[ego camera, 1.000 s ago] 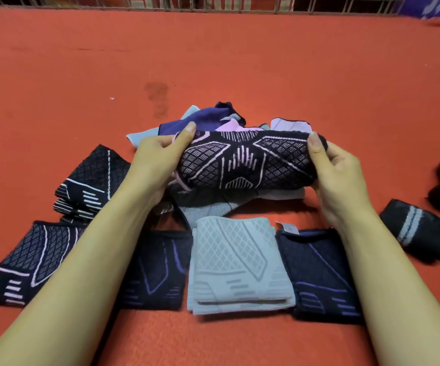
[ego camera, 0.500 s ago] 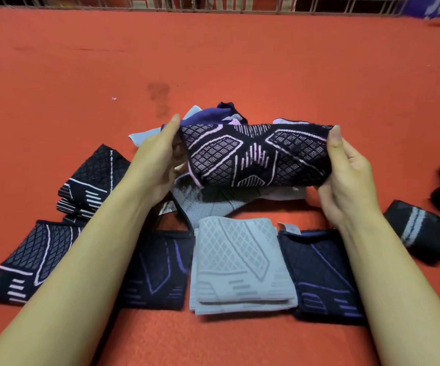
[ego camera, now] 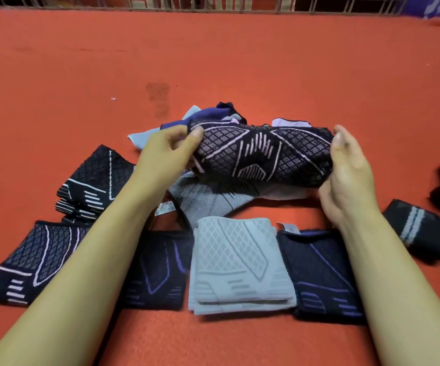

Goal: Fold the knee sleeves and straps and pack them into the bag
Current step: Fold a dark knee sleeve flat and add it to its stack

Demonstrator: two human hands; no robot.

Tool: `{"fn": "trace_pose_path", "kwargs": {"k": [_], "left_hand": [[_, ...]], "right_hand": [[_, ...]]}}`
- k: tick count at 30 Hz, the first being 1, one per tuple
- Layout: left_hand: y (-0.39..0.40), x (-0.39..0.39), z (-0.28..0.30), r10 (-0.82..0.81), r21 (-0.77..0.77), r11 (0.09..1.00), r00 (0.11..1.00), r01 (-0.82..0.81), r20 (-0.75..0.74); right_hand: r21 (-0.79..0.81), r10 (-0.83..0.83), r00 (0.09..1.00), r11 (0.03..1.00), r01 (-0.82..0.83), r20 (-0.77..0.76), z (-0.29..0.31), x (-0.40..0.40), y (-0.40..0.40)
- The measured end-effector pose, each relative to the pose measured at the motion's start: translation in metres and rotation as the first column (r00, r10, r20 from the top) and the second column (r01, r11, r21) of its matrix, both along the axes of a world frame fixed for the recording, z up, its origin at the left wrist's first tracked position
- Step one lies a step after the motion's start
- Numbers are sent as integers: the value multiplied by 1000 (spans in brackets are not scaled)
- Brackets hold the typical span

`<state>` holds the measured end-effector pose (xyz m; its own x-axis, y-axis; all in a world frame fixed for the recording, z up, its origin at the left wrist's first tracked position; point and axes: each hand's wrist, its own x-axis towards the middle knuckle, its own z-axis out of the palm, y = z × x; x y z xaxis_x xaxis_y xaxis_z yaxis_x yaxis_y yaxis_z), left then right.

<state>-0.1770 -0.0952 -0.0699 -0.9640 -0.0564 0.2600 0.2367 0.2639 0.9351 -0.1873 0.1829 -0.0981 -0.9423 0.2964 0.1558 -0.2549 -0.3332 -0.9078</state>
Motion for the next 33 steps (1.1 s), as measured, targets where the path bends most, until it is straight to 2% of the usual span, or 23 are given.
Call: {"fn": "trace_pose_path", "kwargs": {"k": [1,3,6,8,11,14,17,20,24,26,27,29,31,32,33], "left_hand": [[0,-2,0,4,99,995,1000,-4,0],[1,-3,2,-38,222,974,999,41,-19],[1,0,6,-126,268,953,988,145,-89],[-2,0,5,-125,148,977,977,151,-170],[-5,-3,0,-78,-158,986,974,45,-213],[-6,-2,-3,2,-262,963,969,-69,-248],[-7,0,-1,20,-282,954,961,-101,-275],[-10,-5,-3,59,-256,957,959,-133,-278],[-11,-6,-2,89,-92,990,975,-110,-201],[-11,-4,1,88,28,996,983,-84,-160],[-10,-4,3,79,105,992,987,-65,-137],[-11,-5,4,67,240,970,993,-42,-97],[-13,-7,4,63,297,954,995,-37,-79],[-14,-8,4,56,284,958,995,-31,-81],[-15,-8,3,48,240,970,996,-27,-81]], "right_hand": [[44,22,1000,999,-22,-1,0,0,0],[99,181,983,979,-180,-4,-1,0,0],[333,310,950,901,-279,-42,-5,3,-3],[520,283,959,824,-227,-30,-9,3,-5],[627,128,990,777,-58,-67,-13,-3,-4],[539,53,987,841,38,-152,-8,-2,1],[383,51,980,924,26,-190,-7,-1,4],[274,60,984,962,-12,-169,-7,0,4],[223,62,983,975,-22,-174,-3,1,0],[200,133,978,975,-100,-158,0,2,-2],[241,175,973,961,-137,-147,0,2,-1],[487,238,965,859,-157,-108,0,3,2],[790,250,965,606,-92,-79,-4,4,3],[874,228,971,485,-44,-78,-7,4,2],[909,200,976,417,-4,-87,-8,4,1]]}}
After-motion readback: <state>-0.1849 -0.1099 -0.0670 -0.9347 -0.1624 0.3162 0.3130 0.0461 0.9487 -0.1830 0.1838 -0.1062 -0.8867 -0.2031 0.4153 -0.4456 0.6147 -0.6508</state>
